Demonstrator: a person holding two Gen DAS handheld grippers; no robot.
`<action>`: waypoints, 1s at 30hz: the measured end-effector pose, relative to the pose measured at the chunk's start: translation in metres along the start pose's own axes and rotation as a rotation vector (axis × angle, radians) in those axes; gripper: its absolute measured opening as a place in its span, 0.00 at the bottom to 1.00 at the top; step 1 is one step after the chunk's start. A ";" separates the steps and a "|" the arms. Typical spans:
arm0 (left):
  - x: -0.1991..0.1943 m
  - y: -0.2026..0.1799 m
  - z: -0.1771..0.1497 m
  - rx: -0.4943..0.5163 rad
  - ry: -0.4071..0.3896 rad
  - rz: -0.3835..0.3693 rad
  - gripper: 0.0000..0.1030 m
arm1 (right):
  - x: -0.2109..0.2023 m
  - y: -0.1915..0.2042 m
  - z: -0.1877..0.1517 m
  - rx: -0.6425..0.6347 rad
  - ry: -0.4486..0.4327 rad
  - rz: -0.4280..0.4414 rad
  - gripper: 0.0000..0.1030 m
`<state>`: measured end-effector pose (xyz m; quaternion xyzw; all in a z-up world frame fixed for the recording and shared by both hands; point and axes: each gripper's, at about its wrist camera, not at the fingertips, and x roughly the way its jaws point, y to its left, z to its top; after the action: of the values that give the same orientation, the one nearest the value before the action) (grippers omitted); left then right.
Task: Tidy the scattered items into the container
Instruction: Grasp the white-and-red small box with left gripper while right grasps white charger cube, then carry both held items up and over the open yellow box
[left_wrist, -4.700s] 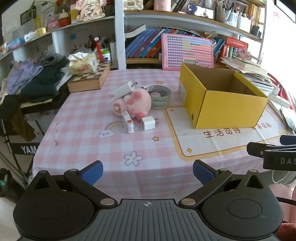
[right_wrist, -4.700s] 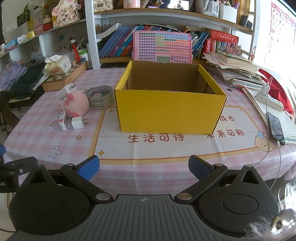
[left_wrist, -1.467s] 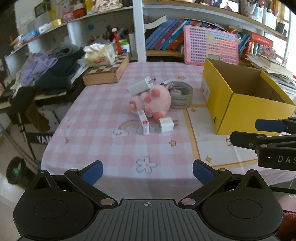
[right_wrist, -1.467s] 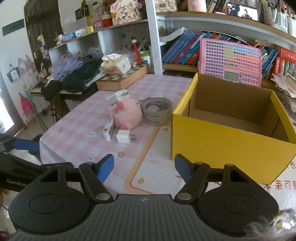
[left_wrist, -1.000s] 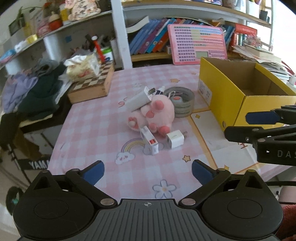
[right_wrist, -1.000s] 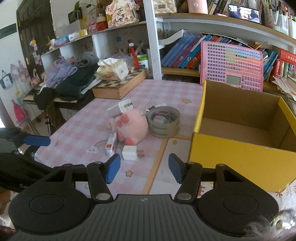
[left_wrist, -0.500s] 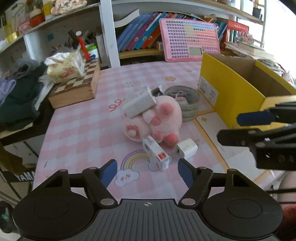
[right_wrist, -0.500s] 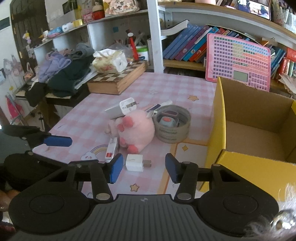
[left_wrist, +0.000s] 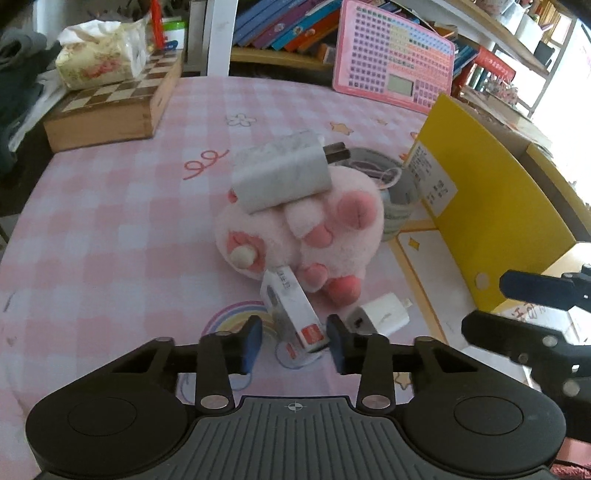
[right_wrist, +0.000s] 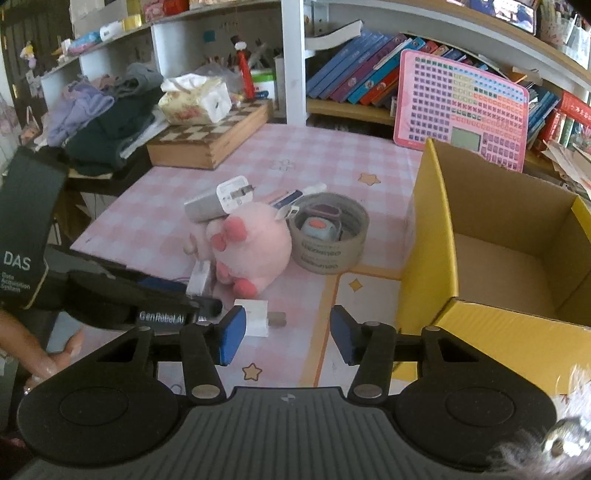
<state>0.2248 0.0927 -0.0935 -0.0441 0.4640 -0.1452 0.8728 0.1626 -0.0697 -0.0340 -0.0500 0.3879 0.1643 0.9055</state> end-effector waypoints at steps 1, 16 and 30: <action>0.000 0.002 0.001 -0.001 0.003 -0.014 0.27 | 0.003 0.001 0.000 -0.001 0.007 0.002 0.47; -0.017 0.022 -0.004 0.058 0.022 -0.018 0.13 | 0.065 0.019 0.003 -0.004 0.133 0.007 0.51; -0.028 0.031 -0.011 0.044 0.025 -0.036 0.12 | 0.081 0.028 0.002 -0.012 0.158 -0.016 0.39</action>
<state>0.2079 0.1311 -0.0843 -0.0313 0.4705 -0.1716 0.8650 0.2068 -0.0222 -0.0894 -0.0713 0.4569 0.1550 0.8730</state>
